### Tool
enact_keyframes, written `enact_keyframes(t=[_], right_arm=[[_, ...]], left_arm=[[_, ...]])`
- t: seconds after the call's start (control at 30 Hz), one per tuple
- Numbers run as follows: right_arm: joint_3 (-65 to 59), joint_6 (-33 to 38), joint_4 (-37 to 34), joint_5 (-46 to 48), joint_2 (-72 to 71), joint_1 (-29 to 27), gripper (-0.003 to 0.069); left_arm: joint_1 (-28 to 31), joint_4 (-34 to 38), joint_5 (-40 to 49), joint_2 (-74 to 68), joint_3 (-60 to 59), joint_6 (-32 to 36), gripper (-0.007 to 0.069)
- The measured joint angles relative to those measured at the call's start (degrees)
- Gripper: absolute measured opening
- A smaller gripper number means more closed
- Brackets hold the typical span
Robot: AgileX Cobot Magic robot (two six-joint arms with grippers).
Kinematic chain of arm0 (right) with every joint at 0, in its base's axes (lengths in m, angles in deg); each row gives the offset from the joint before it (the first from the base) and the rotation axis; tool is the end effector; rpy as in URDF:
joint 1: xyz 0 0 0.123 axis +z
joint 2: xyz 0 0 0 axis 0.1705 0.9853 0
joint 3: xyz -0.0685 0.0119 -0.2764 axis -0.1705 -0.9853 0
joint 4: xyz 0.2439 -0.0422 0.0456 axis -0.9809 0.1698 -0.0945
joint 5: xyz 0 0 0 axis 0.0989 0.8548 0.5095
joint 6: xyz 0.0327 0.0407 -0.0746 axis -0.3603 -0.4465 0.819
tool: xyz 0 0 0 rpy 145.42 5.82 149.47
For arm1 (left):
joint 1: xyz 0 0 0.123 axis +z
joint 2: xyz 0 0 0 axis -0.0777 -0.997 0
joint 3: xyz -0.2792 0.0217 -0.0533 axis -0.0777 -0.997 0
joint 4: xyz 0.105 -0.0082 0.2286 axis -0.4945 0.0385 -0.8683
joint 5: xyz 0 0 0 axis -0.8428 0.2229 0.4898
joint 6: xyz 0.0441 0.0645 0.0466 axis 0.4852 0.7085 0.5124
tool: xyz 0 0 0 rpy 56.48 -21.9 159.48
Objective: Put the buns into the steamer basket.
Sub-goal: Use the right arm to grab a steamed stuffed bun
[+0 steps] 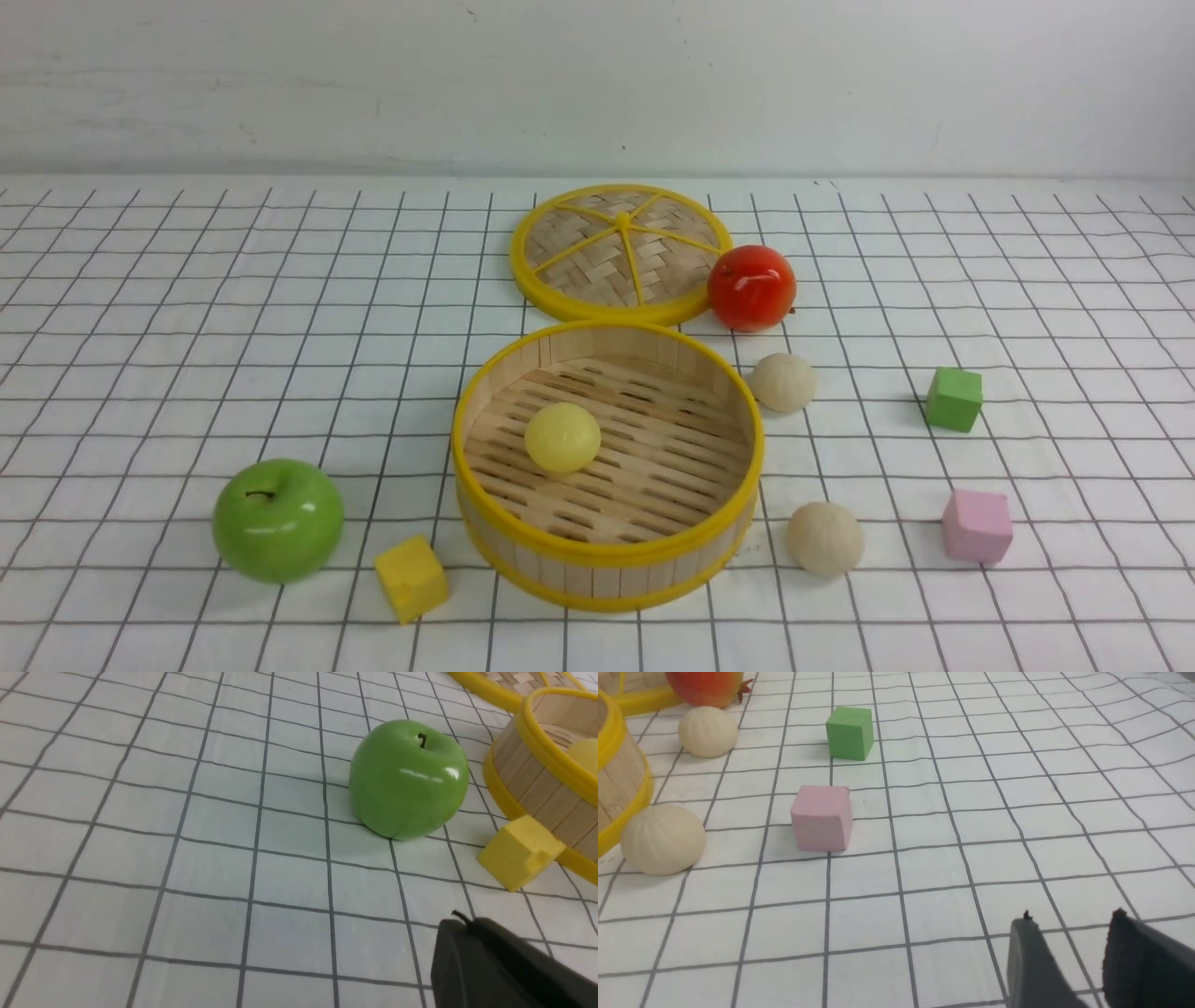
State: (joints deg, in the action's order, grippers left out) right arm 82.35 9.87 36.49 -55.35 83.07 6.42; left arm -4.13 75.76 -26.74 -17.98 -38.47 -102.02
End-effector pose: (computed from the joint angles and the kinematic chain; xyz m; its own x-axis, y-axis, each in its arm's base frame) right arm 0.0514 -0.0066 0.1725 -0.3097 0.0545 -0.9493 0.1076 0.9940 0.0220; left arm 0.0521 -0.0047 0.1688 -0.3300 -0.2324 -0.9149 0.0259 0.9666 -0.2549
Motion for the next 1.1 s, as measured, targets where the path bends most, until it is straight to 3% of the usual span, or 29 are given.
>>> enact_keyframes(t=[0.6,0.77,0.9,1.1], right_arm=[[-0.1,0.0,0.6,-1.2,0.0,0.0,0.0241],[-0.3,-4.8,-1.9,-12.3,0.0,0.0,0.0241],[-0.3,-11.6,-5.2,-27.8,0.0,0.0,0.0241],[0.4,-12.0,-5.2,-33.8,0.0,0.0,0.0241]], left_arm=[[0.0,0.0,0.0,0.0,0.0,0.0,-0.0013],[0.0,0.0,0.0,0.0,0.0,0.0,-0.0013],[0.0,0.0,0.0,0.0,0.0,0.0,-0.0013],[0.0,0.0,0.0,0.0,0.0,0.0,-0.0013]])
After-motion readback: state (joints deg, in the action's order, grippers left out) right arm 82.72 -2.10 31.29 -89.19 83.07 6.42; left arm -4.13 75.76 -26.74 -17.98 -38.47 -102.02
